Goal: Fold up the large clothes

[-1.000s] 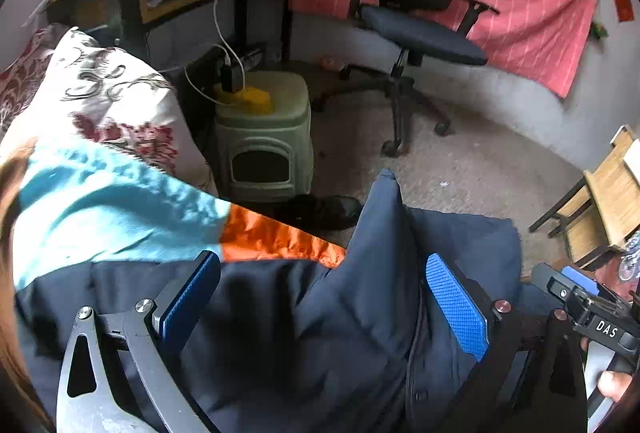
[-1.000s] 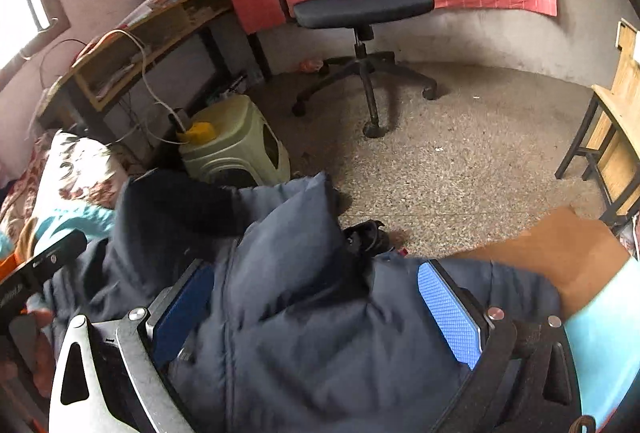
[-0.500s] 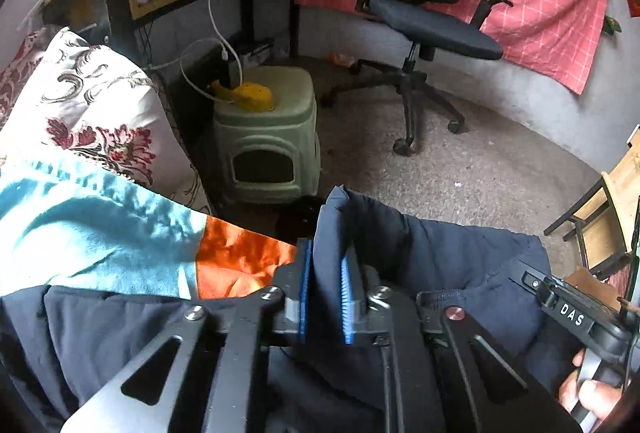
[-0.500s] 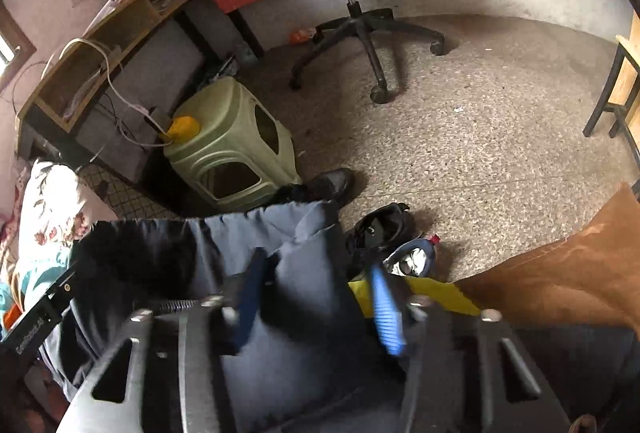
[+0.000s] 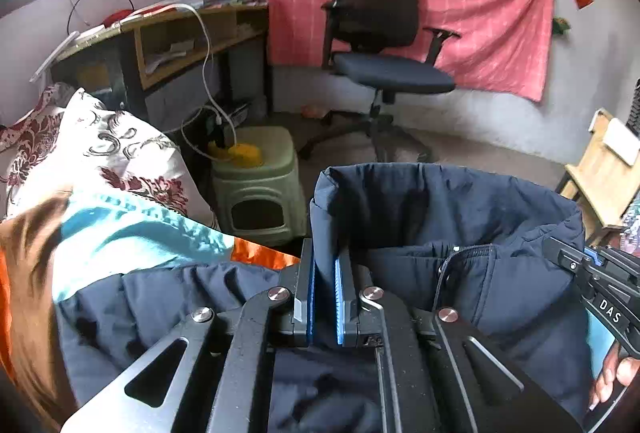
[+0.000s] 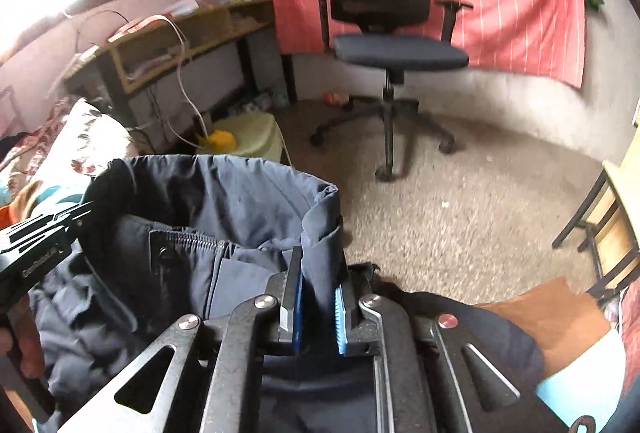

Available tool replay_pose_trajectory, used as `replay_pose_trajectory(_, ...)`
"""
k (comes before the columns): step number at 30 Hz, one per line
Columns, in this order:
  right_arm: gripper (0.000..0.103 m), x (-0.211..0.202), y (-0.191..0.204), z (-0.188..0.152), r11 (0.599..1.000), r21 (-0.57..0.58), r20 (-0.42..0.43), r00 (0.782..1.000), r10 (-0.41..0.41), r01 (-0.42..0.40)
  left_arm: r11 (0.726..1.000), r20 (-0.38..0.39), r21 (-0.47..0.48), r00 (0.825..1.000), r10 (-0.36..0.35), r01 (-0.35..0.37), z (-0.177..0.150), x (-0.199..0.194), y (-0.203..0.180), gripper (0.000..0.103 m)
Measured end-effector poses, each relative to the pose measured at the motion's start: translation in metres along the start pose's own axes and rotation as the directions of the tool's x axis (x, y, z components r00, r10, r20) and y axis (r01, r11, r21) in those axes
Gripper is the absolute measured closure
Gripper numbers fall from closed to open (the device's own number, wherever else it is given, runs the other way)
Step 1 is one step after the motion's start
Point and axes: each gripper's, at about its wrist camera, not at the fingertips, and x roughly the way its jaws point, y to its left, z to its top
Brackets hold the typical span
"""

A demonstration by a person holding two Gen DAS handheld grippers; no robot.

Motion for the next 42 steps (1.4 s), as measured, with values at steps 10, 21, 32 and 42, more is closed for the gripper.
replay_pose_trajectory(10,0.092,-0.094,0.015,-0.036,1.0,-0.014,0.133,0.991,0.01,-0.008,0.993,0.076,0.075,0.992,-0.1,0.094,-0.029,-0.093,-0.007,0.098)
replay_pose_trajectory(21,0.092,-0.176,0.045,-0.121,0.997,-0.079,0.245,0.969,0.017,0.003,0.964,0.107,0.217,0.978,-0.181,0.155,-0.123,-0.179,-0.019,0.098)
replay_pose_trajectory(32,0.093,-0.148,0.046,-0.183,0.993,-0.102,0.164,0.986,-0.035,0.053,0.941,0.025,0.319,0.992,-0.126,0.112,-0.185,-0.122,-0.029,0.098)
replay_pose_trajectory(42,0.093,-0.111,0.047,-0.194,0.992,-0.087,0.091,0.992,-0.083,0.091,0.96,-0.005,0.239,0.988,-0.153,0.149,-0.186,-0.118,-0.005,0.093)
